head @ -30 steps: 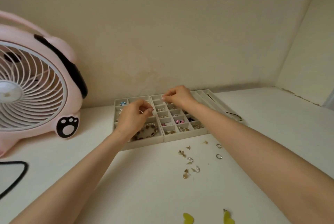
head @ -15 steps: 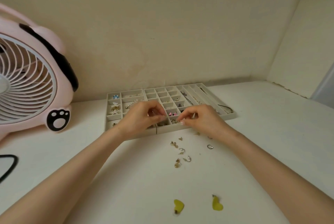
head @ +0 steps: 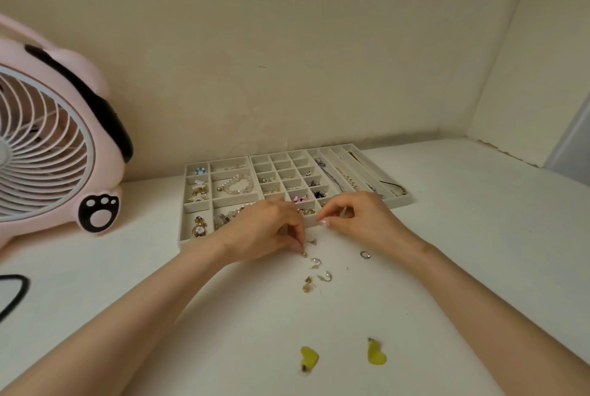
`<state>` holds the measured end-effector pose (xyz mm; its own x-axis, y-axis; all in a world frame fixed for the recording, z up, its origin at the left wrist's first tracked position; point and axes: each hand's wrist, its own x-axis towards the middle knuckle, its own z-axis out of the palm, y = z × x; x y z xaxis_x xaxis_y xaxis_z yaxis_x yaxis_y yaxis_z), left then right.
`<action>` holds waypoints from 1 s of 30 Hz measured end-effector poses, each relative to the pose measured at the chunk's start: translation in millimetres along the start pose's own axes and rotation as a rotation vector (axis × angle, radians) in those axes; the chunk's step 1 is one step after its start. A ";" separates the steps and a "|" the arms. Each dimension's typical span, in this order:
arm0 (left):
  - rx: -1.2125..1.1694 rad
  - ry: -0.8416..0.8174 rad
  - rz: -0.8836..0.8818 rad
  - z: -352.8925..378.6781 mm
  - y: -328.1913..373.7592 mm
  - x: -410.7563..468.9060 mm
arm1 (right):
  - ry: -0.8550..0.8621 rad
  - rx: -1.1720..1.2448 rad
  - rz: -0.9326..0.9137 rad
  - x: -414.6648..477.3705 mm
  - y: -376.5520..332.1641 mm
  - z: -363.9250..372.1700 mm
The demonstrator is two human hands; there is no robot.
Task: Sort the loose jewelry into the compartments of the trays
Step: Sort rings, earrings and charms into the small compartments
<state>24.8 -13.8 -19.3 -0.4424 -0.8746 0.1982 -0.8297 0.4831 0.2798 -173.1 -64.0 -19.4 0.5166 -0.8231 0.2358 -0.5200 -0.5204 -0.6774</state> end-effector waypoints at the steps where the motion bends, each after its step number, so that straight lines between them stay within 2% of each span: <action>1: -0.005 0.006 0.001 0.1 -0.8 0.1 | 0.006 0.001 -0.004 0.0 0.4 -1.5; 10: -0.066 0.117 -0.009 -1.9 -6.8 3.2 | 0.085 -0.118 0.071 5.1 20.2 -17.1; 20: -0.079 0.174 -0.003 -0.1 -8.9 2.8 | 0.048 -0.282 0.157 -0.1 23.0 -39.1; 25: -0.081 0.175 0.016 0.8 -11.0 3.2 | 0.062 -0.272 0.204 0.7 28.8 -52.8; 30: -0.074 0.181 -0.014 -1.1 -13.4 2.6 | 0.071 -0.220 0.170 1.6 26.3 -42.7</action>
<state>35.1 -22.5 -21.5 -0.3571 -0.8627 0.3581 -0.8050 0.4787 0.3505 -215.0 -88.7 -7.0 0.3644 -0.9127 0.1850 -0.7342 -0.4037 -0.5459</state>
